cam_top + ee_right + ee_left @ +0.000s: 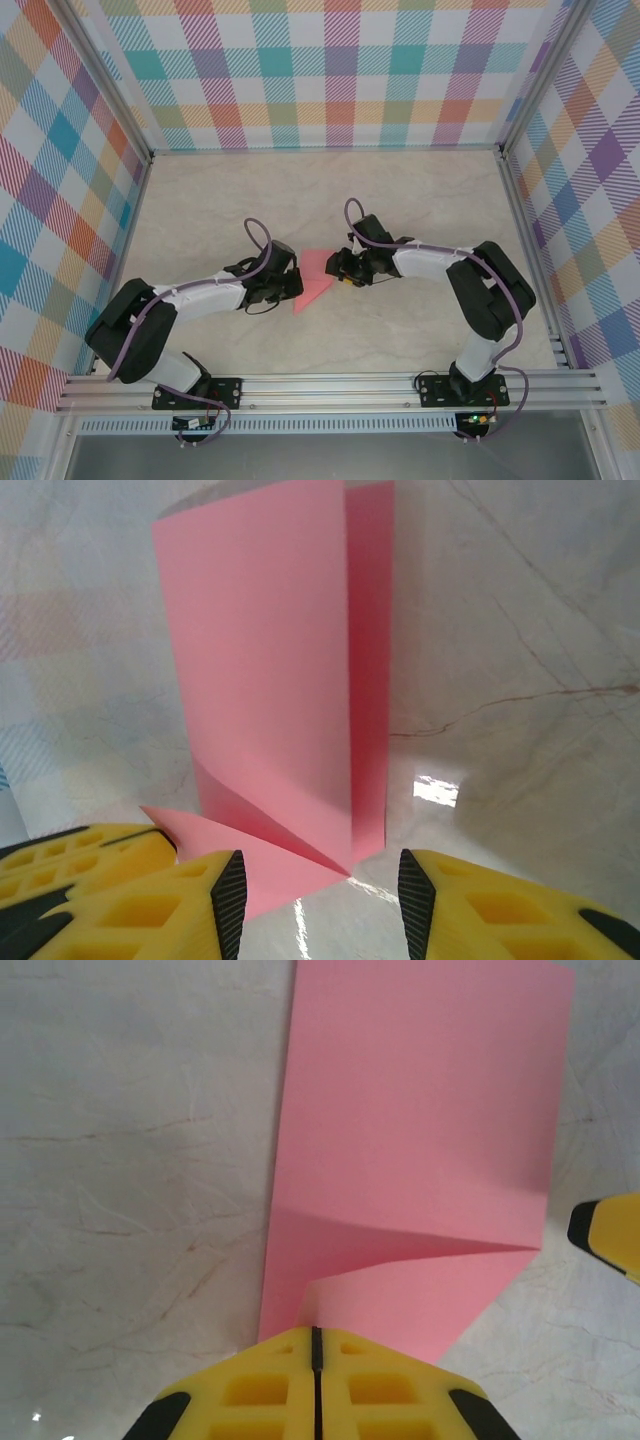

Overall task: Fold a paper plane with a square sheet of paper (pick it up from the middle)
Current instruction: Turn over the paper at the center of the table.

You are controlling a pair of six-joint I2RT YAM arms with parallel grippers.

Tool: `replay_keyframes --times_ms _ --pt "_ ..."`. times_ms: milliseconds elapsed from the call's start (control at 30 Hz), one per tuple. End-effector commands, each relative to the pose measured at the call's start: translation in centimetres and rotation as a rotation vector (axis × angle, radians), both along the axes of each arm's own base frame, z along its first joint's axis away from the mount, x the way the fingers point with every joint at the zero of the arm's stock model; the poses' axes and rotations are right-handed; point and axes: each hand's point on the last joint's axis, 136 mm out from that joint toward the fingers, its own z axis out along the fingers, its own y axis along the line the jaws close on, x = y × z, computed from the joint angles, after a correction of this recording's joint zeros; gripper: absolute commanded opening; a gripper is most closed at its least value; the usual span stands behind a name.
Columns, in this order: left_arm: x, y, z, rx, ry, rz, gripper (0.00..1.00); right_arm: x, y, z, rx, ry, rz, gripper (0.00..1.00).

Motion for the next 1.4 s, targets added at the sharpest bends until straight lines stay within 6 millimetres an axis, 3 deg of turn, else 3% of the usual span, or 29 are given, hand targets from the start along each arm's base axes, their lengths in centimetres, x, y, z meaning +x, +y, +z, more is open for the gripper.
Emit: replay_keyframes --times_ms 0,233,533,800,1000,1200,1367 --pt "0.9 0.2 -0.1 0.033 -0.021 0.029 0.06 -0.4 0.8 -0.3 0.039 0.037 0.024 0.46" --pt "0.7 0.3 -1.3 0.052 0.009 0.029 0.05 -1.0 2.1 -0.5 0.105 0.075 0.075 0.45" --pt "0.8 0.3 -1.2 0.061 0.012 0.024 0.05 -1.4 3.2 -0.6 0.171 0.107 0.109 0.36" --pt "0.8 0.3 -1.0 0.061 0.01 0.023 0.05 -1.4 3.4 -0.7 0.194 0.12 0.099 0.18" --pt "0.7 0.9 0.4 0.072 -0.018 0.029 0.07 -0.8 2.7 -0.2 0.163 0.069 0.055 0.05" --pt "0.6 1.8 3.2 0.08 -0.089 0.015 0.22 0.0 0.5 2.0 0.071 -0.034 -0.011 0.03" --pt "0.7 2.5 6.6 0.068 -0.184 0.018 0.41 0.3 -1.1 4.2 0.012 -0.089 -0.059 0.02"
